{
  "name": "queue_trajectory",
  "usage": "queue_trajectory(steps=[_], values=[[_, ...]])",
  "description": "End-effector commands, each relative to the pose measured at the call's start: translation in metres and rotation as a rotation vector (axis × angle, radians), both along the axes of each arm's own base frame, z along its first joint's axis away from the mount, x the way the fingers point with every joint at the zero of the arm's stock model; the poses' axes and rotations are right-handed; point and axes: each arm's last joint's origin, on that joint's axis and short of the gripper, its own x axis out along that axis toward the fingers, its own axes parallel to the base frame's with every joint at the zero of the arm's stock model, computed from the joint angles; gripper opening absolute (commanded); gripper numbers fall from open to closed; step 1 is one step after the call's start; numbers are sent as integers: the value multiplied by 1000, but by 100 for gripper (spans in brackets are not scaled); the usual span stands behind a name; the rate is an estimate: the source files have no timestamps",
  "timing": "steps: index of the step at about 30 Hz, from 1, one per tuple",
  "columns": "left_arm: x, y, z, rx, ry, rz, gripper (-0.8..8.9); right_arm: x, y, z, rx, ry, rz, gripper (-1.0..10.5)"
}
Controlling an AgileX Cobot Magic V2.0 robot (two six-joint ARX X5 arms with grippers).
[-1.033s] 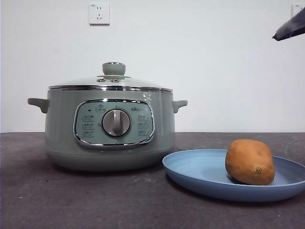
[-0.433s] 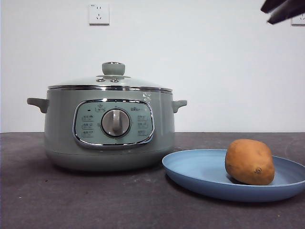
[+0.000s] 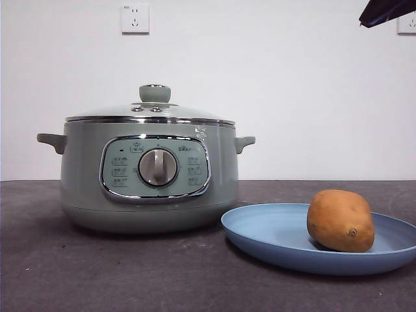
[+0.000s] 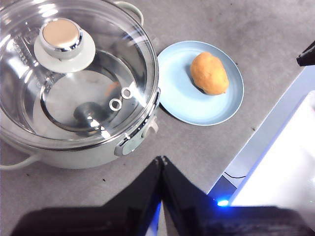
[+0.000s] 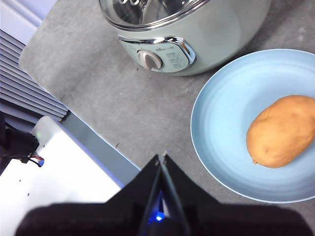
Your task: Take the potato out from the steamer,put the potato on the plate,close the lid
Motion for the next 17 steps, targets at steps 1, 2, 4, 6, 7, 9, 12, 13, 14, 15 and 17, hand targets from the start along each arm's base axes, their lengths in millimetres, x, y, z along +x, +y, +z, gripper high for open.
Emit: queue_trajectory(steps=[1,2,4,6,7,9,12,13,14,15,17], values=[[1,-1,-1,-7,0,-2,-3,0,0,1,4,-4,-2,1],[1,-1,-1,-6,0,-2,-3,0,0,1,4,-4,-2,1],[1,-1,-1,-6,-1,-1,-3,0,0,1,4,-5,-2,1],[1,-1,-1,-6,-4,-2,-4,0,0,1,4,-4,-2,1],[2,-1,0,-9,-12,-1,-3,0,0,1,4,-4,-2,1],[2,-3,1,-21,-28,-11,-3,0,0,1,4,-5,-2,1],[2,3,11,-12,-169,20,-3,0,0,1,4,-5,-2,1],[2,5,16,-20,-230,28,-3,0,0,1,3,-4,-2,1],[1,9,22,-33,-298,36,-3,0,0,1,4,-4,-2,1],[-2,15,30,-54,-388,51,-3,0,0,1,4,-5,-2,1],[-9,26,42,-103,-530,102,-3,0,0,1,4,-5,-2,1]])
